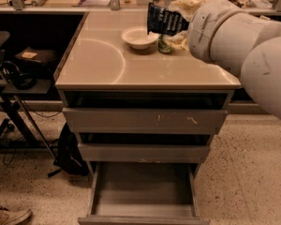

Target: Pick rxbar blueberry from bottom drawer and place on counter

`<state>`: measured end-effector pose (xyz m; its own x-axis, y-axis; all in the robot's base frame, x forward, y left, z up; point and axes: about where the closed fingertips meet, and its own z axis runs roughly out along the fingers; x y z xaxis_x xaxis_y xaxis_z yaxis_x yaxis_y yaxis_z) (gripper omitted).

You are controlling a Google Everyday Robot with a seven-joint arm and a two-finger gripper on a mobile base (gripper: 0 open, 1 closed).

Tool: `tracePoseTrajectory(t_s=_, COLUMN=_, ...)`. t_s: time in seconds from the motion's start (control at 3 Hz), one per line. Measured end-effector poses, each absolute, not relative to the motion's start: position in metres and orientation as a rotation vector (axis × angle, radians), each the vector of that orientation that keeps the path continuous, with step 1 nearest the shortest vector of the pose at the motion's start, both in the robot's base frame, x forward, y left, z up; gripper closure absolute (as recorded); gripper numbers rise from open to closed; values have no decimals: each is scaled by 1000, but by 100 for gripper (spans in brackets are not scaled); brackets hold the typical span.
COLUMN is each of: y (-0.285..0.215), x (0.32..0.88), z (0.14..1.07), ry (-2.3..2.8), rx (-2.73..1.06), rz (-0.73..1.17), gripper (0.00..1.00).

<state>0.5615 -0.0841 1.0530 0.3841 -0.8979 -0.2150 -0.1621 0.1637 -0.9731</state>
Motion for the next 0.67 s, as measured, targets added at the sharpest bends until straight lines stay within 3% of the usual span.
tracePoseTrajectory(t_s=0.33, y=-84, x=566, z=1061, ry=1040, rx=-1345, rz=-749, gripper=100)
tracePoseTrajectory(t_s=0.67, y=-124, x=609, z=1048, ry=1054, rx=-1407, rz=-787, gripper=100)
